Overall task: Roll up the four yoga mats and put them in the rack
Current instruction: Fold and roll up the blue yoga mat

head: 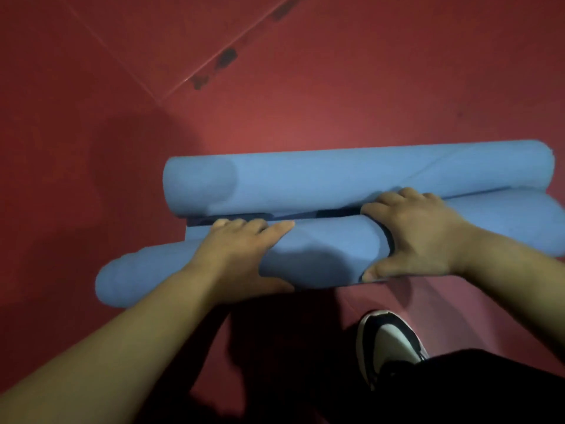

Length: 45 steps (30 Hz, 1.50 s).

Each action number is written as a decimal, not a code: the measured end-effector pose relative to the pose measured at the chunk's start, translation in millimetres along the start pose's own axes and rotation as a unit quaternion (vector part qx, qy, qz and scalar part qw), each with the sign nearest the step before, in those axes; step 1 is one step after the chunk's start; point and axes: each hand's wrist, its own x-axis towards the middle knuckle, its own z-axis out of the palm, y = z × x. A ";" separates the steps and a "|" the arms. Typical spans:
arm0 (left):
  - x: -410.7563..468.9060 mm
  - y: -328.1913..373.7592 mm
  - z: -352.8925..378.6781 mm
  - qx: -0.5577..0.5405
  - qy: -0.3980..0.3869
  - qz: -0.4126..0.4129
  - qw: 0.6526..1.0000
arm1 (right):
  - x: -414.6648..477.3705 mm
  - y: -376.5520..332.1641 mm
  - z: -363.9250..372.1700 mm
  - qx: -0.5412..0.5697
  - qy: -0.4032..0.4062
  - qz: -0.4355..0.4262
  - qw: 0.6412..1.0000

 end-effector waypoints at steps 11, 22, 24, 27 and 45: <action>-3.7 22.9 12.8 -0.052 0.082 -0.109 0.989 | 7.9 -11.7 19.5 0.072 0.060 0.101 0.990; 19.1 20.8 3.5 -0.082 0.070 -0.166 0.980 | 35.6 -1.8 11.6 0.083 0.083 0.130 0.985; 19.6 20.1 2.2 -0.082 0.073 -0.171 0.979 | 37.0 -1.2 11.4 0.088 0.090 0.128 0.984; 18.0 25.7 0.3 -0.076 0.080 -0.188 0.976 | 40.2 0.6 9.5 0.099 0.113 0.126 0.981; 44.7 16.8 -9.7 -0.076 0.071 -0.206 0.973 | 61.5 3.7 -3.4 0.105 0.128 0.147 0.975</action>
